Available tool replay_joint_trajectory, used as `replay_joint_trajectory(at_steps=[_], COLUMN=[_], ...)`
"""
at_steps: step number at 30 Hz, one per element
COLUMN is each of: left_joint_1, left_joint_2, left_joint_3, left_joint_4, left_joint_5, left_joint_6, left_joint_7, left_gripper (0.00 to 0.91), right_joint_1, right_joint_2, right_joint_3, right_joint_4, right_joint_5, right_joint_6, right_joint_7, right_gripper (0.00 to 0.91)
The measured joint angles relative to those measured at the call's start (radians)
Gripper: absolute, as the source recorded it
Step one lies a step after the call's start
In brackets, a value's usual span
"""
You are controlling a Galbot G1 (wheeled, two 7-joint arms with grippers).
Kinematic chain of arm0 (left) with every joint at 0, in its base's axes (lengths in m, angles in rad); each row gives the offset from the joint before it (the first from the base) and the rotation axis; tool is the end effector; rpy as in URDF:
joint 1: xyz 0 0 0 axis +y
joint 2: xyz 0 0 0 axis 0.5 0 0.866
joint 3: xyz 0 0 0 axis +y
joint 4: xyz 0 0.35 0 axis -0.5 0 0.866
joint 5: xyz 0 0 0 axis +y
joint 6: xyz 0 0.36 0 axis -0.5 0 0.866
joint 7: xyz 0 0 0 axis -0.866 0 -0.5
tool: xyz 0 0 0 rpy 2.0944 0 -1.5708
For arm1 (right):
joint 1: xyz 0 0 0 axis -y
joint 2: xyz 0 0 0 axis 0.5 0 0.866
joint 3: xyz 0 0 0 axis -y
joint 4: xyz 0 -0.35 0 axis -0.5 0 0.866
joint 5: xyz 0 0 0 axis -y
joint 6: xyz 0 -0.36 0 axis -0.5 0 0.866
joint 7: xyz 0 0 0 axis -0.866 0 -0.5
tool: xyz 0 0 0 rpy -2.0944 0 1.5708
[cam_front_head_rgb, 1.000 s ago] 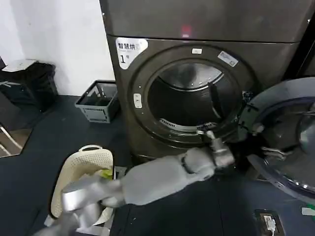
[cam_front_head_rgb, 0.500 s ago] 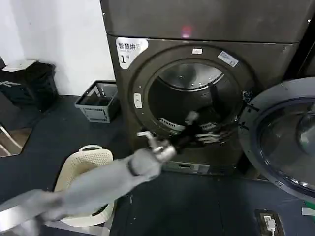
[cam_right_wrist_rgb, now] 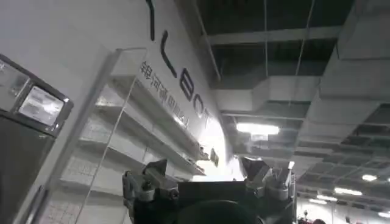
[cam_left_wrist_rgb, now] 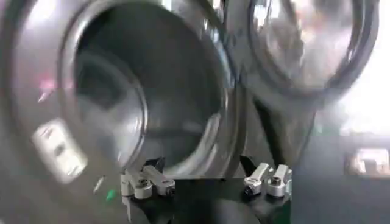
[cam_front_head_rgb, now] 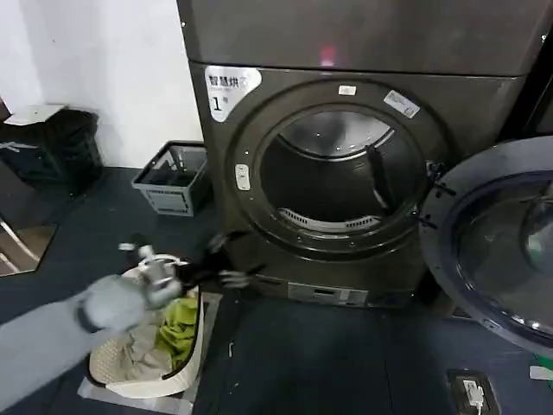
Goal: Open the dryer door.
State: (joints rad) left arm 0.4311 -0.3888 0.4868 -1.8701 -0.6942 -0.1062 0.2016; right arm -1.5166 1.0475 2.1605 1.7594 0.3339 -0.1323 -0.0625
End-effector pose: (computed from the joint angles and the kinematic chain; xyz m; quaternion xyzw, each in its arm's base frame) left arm 0.3584 0.1152 -0.1898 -0.4306 -0.8720 -0.2326 0.0095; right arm -0.0518 -0.4468 -0.0504 0.5795 0.7660 -0.2417 0.1381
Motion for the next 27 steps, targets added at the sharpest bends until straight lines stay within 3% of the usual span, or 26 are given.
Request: replay_joint_trajectory(at_steps=[10,20,27], left_joint_1=[0.080,0.118,0.117], left_joint_2=[0.254,0.407,0.425], left_joint_3=[-0.051,0.011,0.020], left_joint_4=[0.043,0.067,0.089], left_joint_5=[0.214,0.364,0.425], left_joint_6=[0.047,0.059,0.084], left_joint_7=[0.200,0.220,0.298], left_gripper=[0.907,0.907,0.907], right_joint_1=[0.035,0.028,0.015], right_joint_2=[-0.017,-0.027,-0.033], right_joint_3=[-0.041,-0.041,-0.028], right_joint_4=[-0.021,-0.029,-0.043], right_joint_5=[-0.007,-0.004,-0.004], right_joint_6=[0.004,0.000,0.003], right_joint_7=[-0.004,-0.011,-0.013], right_gripper=[0.907,0.907,0.907])
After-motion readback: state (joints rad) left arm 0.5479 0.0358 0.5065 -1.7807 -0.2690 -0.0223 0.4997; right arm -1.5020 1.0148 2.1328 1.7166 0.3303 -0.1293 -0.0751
